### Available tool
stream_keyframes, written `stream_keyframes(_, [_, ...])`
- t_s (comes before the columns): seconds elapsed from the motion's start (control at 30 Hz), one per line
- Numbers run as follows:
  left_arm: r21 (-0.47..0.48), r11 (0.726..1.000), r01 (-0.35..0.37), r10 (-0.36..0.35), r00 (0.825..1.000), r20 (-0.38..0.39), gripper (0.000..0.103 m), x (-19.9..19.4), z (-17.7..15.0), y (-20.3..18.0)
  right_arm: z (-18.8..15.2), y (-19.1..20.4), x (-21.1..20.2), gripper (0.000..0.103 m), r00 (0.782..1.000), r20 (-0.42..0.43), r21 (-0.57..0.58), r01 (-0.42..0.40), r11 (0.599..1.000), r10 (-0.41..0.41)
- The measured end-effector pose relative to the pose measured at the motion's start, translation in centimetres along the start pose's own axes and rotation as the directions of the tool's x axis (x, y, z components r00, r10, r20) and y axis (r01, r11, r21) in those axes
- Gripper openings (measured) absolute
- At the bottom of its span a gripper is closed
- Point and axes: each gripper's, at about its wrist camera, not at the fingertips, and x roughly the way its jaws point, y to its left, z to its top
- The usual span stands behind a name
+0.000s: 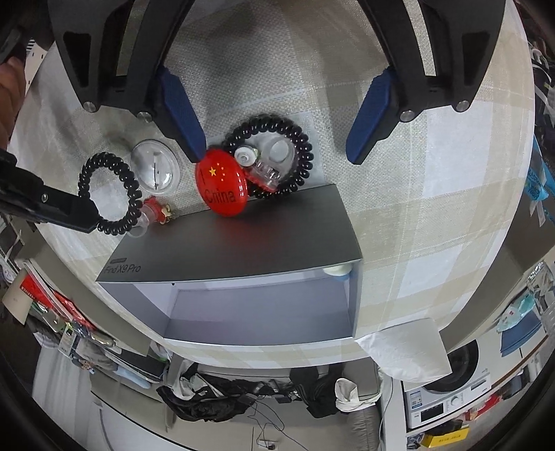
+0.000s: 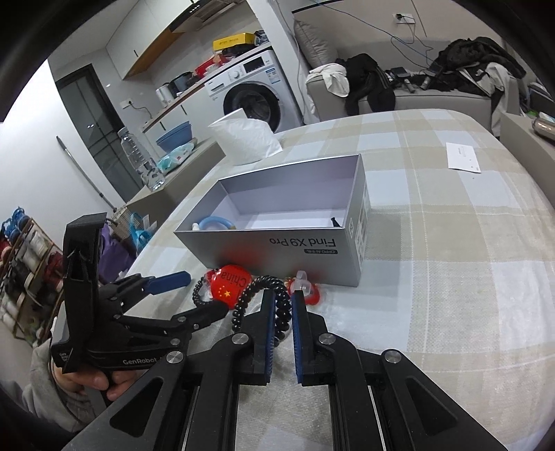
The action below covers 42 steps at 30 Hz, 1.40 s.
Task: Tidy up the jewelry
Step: 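Grasp the other black bead bracelet with the left tool while the right tool holds its bracelet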
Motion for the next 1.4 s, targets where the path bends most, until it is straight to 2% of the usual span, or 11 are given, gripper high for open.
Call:
stream_keyframes(0.13, [-0.003, 1.000, 0.002, -0.002, 1.000, -0.002, 0.080, 0.0, 0.1, 0.1, 0.0, -0.2, -0.2, 0.009, 1.000, 0.006, 0.003, 0.004, 1.000, -0.004])
stream_keyframes(0.33, [0.008, 1.000, 0.028, -0.028, 0.999, 0.036, 0.080, -0.7, 0.1, 0.2, 0.1, -0.3, -0.2, 0.009, 1.000, 0.009, 0.006, 0.007, 1.000, -0.007])
stream_keyframes(0.5, [0.012, 1.000, 0.018, -0.018, 1.000, -0.002, 0.079, -0.1, -0.3, 0.4, 0.1, -0.3, -0.2, 0.009, 1.000, 0.006, 0.006, 0.007, 1.000, -0.007])
stream_keyframes(0.7, [0.031, 0.999, 0.017, -0.018, 1.000, 0.005, 0.065, -0.3, -0.2, 0.4, 0.1, -0.5, -0.1, 0.009, 1.000, -0.001, 0.013, 0.010, 1.000, -0.010])
stream_keyframes(0.97, [0.061, 0.997, 0.053, -0.054, 0.998, 0.012, 0.034, -0.3, 0.2, 0.0, 0.1, -0.4, 0.0, 0.009, 1.000, -0.004, 0.013, 0.009, 1.000, -0.009])
stream_keyframes(1.17, [0.055, 0.996, 0.075, -0.078, 0.996, 0.038, 0.031, -1.4, -0.2, -0.1, 0.0, -0.2, -0.1, 0.009, 1.000, -0.002, 0.013, 0.010, 1.000, -0.010])
stream_keyframes(1.4, [0.058, 0.995, 0.084, -0.090, 0.990, 0.113, 0.031, -3.4, 0.0, -0.3, 0.0, 0.3, -0.3, 0.009, 1.000, 0.004, 0.001, 0.002, 1.000, -0.002])
